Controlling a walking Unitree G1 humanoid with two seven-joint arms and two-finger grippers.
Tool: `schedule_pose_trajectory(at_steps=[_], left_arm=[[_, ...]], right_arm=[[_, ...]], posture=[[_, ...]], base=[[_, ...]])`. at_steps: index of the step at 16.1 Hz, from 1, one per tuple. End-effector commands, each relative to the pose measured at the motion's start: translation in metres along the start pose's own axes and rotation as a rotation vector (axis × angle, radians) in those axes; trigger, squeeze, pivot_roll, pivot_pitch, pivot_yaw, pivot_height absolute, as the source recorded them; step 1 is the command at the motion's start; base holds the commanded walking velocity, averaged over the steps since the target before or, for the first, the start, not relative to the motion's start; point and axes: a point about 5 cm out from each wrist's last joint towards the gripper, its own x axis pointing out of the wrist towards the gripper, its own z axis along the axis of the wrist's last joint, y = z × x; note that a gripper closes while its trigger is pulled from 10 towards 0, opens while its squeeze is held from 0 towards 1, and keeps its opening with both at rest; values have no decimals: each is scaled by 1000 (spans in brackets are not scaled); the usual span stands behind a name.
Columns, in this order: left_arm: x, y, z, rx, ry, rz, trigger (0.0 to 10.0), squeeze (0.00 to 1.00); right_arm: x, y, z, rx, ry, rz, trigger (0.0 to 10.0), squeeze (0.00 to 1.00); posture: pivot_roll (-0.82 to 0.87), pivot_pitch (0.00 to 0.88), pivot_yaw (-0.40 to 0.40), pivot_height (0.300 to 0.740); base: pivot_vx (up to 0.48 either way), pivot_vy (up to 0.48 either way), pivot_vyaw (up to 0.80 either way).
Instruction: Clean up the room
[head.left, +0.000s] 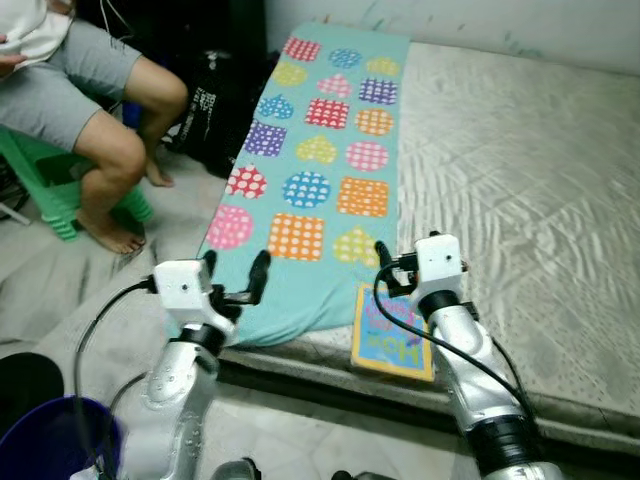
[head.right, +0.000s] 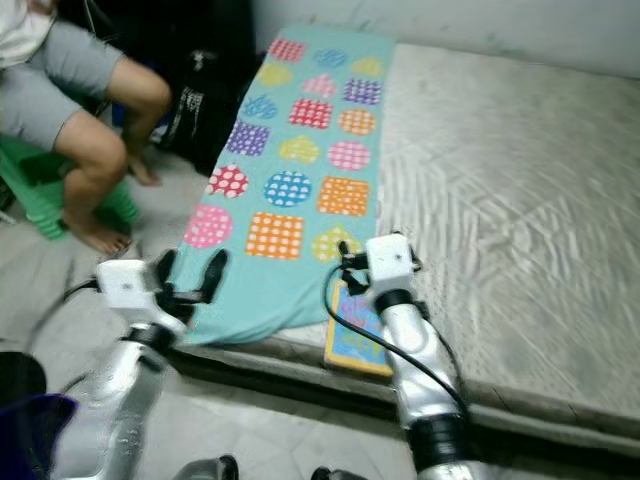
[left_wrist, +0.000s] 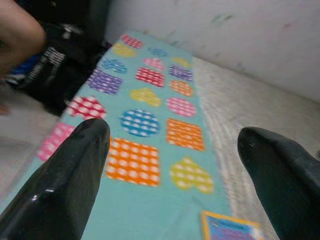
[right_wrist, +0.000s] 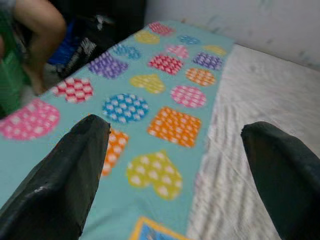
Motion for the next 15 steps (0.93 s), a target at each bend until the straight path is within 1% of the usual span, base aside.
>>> schedule_pose_trajectory(at_steps=[1,4,8,10,12,13,15], left_arm=[[2,-9,-2,-15,-2,-32,10000,0],[1,-8,-2,-7,4,-34,10000,0],[4,-7,-5,-11,26,1,10000,0],[4,-7,-5,-2,25,-4,10000,0],[5,-7,-5,1,25,-8,10000,0],[5,-8,-5,1,25,-9,10000,0],[5,-7,-5,1,23,-5,10000,0]], right_arm=[[-5,-9,-9,-11,33,-28,10000,0],[-4,-10,-9,-7,31,-33,10000,0],[-5,-15,-11,-6,35,-54,10000,0],[-4,-18,-12,-5,42,-66,10000,0],[-3,-20,-12,19,48,-81,10000,0],[-2,-20,-11,17,41,-81,10000,0],[-1,-20,-10,16,40,-81,10000,0]], posture=[[61,179,-34,740],[64,173,-30,740],[65,171,-28,740],[64,169,-25,740],[64,169,-26,740],[64,169,-25,740],[64,170,-25,740]], base=[[352,0,0],[343,0,0],[0,0,0],[0,0,0],[0,0,-631],[0,0,-800],[0,-257,-800]])
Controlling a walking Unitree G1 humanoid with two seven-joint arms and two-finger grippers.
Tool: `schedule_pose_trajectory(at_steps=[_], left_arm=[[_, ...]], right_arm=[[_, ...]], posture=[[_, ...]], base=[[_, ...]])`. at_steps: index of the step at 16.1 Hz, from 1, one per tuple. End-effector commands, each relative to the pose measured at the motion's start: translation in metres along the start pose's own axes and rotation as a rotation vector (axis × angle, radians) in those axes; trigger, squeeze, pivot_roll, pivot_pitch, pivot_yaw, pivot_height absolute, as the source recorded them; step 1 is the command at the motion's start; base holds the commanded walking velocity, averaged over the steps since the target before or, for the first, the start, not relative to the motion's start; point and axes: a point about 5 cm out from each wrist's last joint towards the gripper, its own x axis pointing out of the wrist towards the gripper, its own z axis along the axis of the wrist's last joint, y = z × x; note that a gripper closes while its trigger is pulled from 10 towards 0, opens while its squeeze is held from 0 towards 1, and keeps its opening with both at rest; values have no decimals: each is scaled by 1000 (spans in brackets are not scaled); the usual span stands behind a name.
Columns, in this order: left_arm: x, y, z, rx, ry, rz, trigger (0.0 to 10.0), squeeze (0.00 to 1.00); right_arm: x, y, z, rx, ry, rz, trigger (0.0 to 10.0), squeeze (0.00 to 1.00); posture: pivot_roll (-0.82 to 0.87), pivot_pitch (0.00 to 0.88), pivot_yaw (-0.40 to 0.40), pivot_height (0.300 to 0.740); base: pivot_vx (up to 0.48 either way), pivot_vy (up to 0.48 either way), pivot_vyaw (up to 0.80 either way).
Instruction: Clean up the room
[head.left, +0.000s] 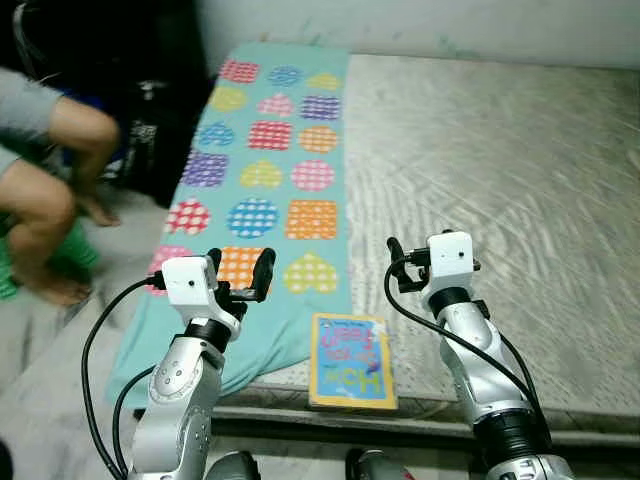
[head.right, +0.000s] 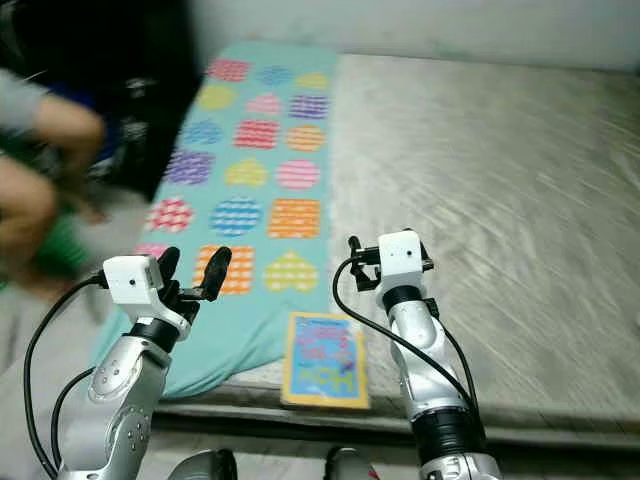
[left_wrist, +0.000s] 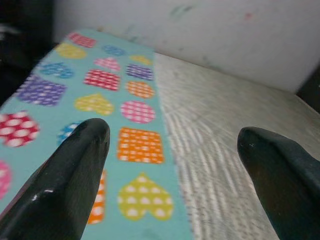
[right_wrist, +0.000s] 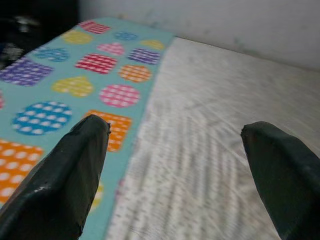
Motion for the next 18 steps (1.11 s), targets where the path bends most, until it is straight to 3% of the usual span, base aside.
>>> schedule_pose_trajectory(at_steps=[1,9,18], left_arm=[[-1,2,-2,4,9,15,10000,0],[0,2,-1,5,5,18,10000,0],[0,2,-1,3,6,17,10000,0]], right_arm=[[1,0,-1,6,9,-3,10000,0],[1,2,-1,8,6,-2,10000,0],[1,2,-1,7,4,-6,10000,0]], posture=[[64,171,-25,740],[61,174,-24,740],[59,178,-25,740]], base=[[0,-266,-481],[0,-302,0],[0,-480,0]])
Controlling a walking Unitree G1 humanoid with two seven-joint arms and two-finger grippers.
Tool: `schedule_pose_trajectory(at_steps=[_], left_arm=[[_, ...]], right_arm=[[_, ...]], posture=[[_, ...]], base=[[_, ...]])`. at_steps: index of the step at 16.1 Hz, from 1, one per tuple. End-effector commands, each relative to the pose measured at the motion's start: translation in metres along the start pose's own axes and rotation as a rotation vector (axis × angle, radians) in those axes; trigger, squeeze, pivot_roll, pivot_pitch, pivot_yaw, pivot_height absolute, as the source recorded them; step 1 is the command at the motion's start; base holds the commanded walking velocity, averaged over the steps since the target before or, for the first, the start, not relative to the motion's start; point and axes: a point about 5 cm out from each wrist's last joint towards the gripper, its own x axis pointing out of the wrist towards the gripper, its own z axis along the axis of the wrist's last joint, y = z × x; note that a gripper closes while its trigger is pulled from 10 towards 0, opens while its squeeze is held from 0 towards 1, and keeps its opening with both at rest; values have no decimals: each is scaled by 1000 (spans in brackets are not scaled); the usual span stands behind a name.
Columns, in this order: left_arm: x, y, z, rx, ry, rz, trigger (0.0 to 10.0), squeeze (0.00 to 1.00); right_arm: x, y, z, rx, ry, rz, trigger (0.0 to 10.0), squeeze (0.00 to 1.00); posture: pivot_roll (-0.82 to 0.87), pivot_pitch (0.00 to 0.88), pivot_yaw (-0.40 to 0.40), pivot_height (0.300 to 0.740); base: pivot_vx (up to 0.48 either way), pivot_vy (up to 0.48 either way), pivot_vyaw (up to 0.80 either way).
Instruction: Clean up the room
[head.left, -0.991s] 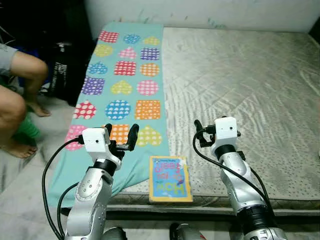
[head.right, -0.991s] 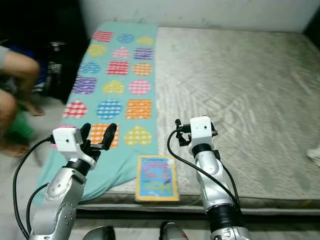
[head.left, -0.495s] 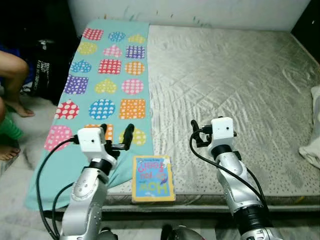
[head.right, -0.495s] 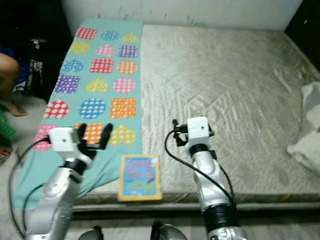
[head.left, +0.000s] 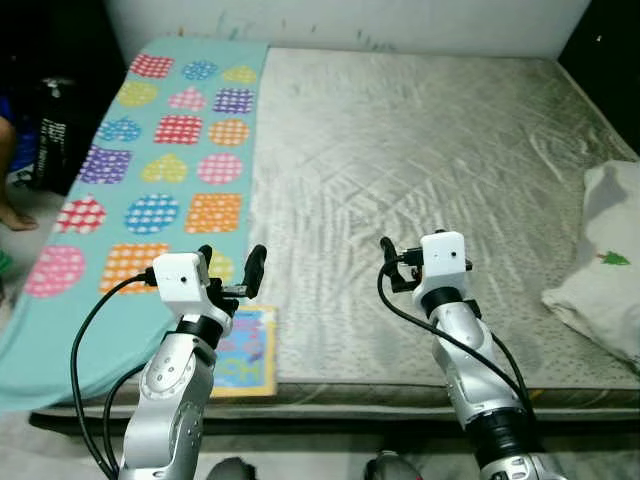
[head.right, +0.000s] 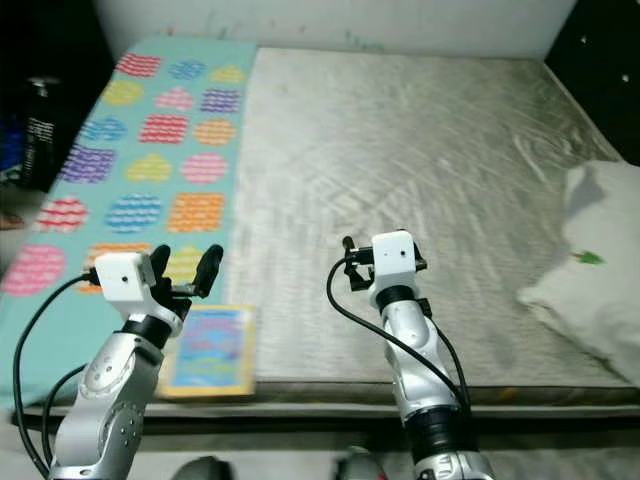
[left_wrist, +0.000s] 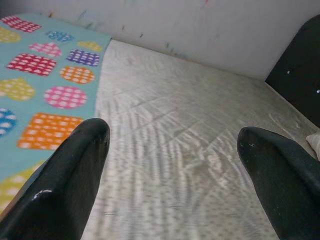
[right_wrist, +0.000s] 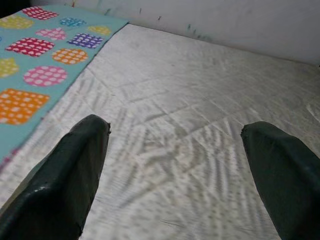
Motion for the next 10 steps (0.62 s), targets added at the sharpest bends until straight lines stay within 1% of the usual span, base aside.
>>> schedule_pose_trajectory(at_steps=[1,10], left_arm=[[-2,-4,-4,-7,17,-14,10000,0],[-1,-5,-5,-4,17,-18,10000,0]], right_arm=[[-2,-7,-3,-4,11,-27,10000,0],[-2,-6,-4,-6,10,-28,10000,0]], posture=[[59,178,-24,740],[58,177,-22,740]], base=[[0,-480,0],[0,-480,0]])
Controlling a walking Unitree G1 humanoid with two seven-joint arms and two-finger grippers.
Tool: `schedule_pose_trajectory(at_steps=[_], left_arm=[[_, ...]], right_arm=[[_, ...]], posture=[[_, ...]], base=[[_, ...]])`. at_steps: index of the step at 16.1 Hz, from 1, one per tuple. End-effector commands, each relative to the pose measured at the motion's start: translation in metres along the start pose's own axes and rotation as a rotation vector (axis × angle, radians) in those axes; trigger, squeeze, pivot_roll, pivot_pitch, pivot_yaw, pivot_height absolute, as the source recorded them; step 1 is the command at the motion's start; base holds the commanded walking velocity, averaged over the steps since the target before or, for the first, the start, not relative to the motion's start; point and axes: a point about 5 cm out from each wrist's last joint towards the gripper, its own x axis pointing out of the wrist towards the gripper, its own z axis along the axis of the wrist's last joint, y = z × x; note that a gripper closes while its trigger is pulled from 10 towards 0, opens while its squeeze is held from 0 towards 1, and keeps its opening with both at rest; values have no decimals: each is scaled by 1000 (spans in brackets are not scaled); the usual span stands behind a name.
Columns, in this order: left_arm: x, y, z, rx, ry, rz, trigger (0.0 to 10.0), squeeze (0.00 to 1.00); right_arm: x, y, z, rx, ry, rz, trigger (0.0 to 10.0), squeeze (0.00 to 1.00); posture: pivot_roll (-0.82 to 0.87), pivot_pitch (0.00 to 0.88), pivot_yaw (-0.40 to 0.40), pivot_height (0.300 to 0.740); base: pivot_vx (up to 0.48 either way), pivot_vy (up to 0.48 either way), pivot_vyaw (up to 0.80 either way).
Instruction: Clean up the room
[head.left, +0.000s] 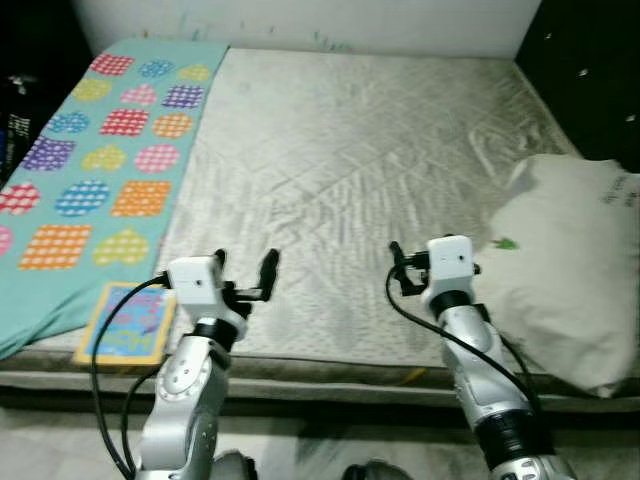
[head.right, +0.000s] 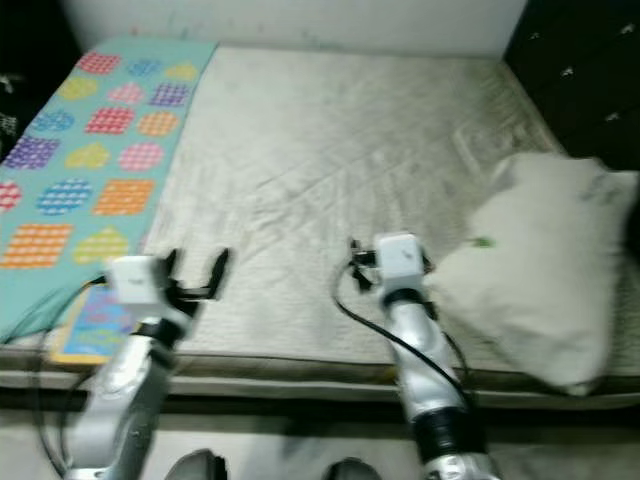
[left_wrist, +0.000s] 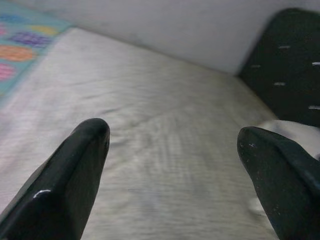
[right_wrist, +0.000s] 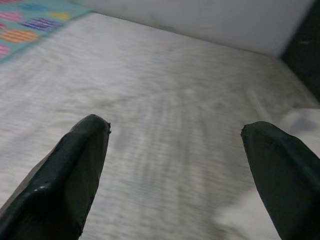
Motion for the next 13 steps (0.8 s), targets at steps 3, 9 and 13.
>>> schedule_pose_trajectory(at_steps=[3,9,13], left_arm=[[-2,7,1,19,0,22,10000,0],[-3,4,4,8,-29,-10,10000,0],[-3,2,4,4,-38,-33,10000,0]], right_arm=[[1,7,3,11,-14,17,10000,0],[1,9,4,4,-19,28,10000,0],[2,10,4,1,-22,31,10000,0]], posture=[[63,174,-25,740],[63,172,-27,740],[62,164,-26,740]], base=[[0,-480,0],[0,-80,0],[239,0,0]])
